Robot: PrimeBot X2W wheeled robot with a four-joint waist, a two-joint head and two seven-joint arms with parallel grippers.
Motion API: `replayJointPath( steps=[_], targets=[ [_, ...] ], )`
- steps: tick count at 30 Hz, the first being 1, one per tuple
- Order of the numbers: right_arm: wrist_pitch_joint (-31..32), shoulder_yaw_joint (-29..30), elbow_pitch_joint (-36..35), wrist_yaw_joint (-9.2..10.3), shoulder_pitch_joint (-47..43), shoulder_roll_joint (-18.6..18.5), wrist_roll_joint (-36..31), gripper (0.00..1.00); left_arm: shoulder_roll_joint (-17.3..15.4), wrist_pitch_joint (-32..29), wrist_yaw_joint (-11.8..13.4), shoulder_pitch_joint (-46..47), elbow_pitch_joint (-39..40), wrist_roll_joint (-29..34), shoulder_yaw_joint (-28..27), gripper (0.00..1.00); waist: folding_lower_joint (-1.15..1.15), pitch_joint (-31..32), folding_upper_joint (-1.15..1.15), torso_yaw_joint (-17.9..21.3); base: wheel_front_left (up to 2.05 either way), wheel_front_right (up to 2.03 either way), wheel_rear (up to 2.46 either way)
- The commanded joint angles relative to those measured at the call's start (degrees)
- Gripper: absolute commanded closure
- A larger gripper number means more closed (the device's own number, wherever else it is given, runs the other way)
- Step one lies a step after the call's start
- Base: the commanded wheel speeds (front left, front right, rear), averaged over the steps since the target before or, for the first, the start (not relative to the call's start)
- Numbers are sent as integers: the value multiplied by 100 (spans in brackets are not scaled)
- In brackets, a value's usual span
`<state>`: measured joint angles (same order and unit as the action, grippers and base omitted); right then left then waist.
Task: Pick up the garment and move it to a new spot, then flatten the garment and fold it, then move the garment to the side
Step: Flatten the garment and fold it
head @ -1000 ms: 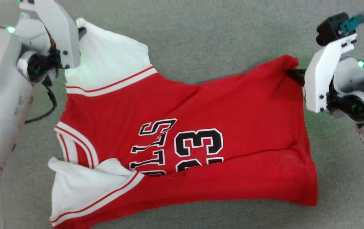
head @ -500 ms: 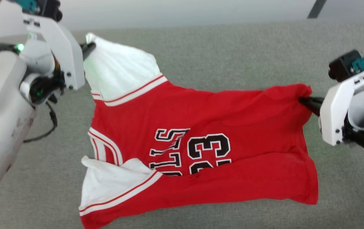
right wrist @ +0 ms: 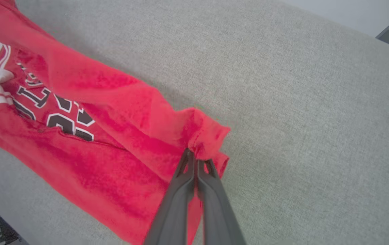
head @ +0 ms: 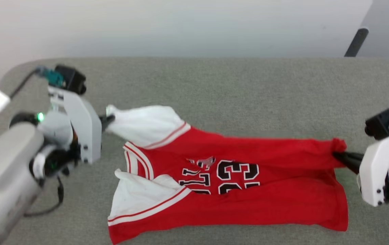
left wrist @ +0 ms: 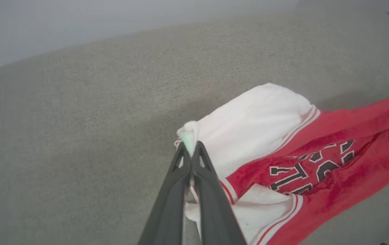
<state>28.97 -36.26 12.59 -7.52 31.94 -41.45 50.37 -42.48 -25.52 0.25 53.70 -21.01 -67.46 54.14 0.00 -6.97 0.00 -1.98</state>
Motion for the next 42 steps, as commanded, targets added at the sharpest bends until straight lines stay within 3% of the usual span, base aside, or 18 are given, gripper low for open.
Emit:
replayJointPath(
  steps=[1, 8, 11, 14, 21, 22, 24, 25, 26, 27, 28, 29, 31, 38, 42],
  targets=[
    [-10, 56, -55, 7, -166, -46, 48, 100, -86, -19, 139, -190, 187, -44, 1, 100, 0, 103, 0, -93, 0, 0, 0],
    [86, 441, -384, 7, -995, -120, 21, 100, -664, 21, 985, -1288, 1610, -461, -25, 100, 0, 179, 0, -132, 0, 0, 0],
    [148, 664, -449, 7, -1314, -33, -20, 100, -767, 50, 1215, -1696, 1971, -650, -4, 100, 0, 186, 0, -142, 0, 0, 0],
    [266, 829, -503, 7, -1567, 101, -66, 100, -786, 29, 1325, -1973, 2100, -787, 59, 100, 0, 174, 0, -145, 0, 0, 0],
    [565, 1093, -554, 7, -1755, 393, -305, 100, -558, -140, 1300, -2128, 1754, -1099, 102, 100, 0, 149, 0, -119, 0, 0, 0],
    [604, 1117, -570, 7, -1726, 422, -338, 100, -533, -170, 1295, -2121, 1704, -1143, 94, 94, 0, 152, 0, -109, 0, 0, 0],
    [699, 1177, -584, 7, -1709, 492, -368, 89, -531, -208, 1304, -2041, 1601, -1134, 90, 63, 0, 169, 0, -89, 0, 0, 0],
    [745, 1197, -599, 7, -1707, 513, -396, 82, -516, -228, 1320, -2004, 1574, -1151, 70, 53, 0, 184, 0, -83, 0, 0, 0],
    [801, 1232, -613, 7, -1705, 529, -413, 75, -498, -226, 1315, -1976, 1564, -1173, 47, 23, 0, 202, 0, -77, 0, 0, 0],
    [848, 1269, -628, 7, -1709, 551, -443, 64, -489, -219, 1324, -1967, 1548, -1198, 18, 0, 0, 224, 0, -71, 0, 0, 0],
    [876, 1303, -653, 7, -1715, 571, -455, 51, -494, -245, 1336, -1973, 1537, -1225, 13, 0, 0, 247, 0, -66, 0, 0, 0],
    [921, 1337, -674, 7, -1729, 590, -468, 29, -514, -274, 1335, -1963, 1550, -1232, 10, 0, 0, 273, 0, -64, 0, 0, 0],
    [991, 1386, -724, 7, -1781, 608, -512, 1, -556, -283, 1331, -1925, 1583, -1213, -4, 0, 0, 335, 0, -65, 0, 0, 0],
    [1157, 1721, -958, 6, -1999, 720, -549, 0, -667, -91, 1398, -2072, 1722, -1231, -118, 0, 0, 566, 0, -86, 0, 0, 0],
    [1068, 1942, -1112, 6, -2173, 802, -688, 0, -744, 361, 1335, -2211, 1803, -1131, -254, 0, 0, 713, 0, -89, 0, 0, 0]
  ],
)
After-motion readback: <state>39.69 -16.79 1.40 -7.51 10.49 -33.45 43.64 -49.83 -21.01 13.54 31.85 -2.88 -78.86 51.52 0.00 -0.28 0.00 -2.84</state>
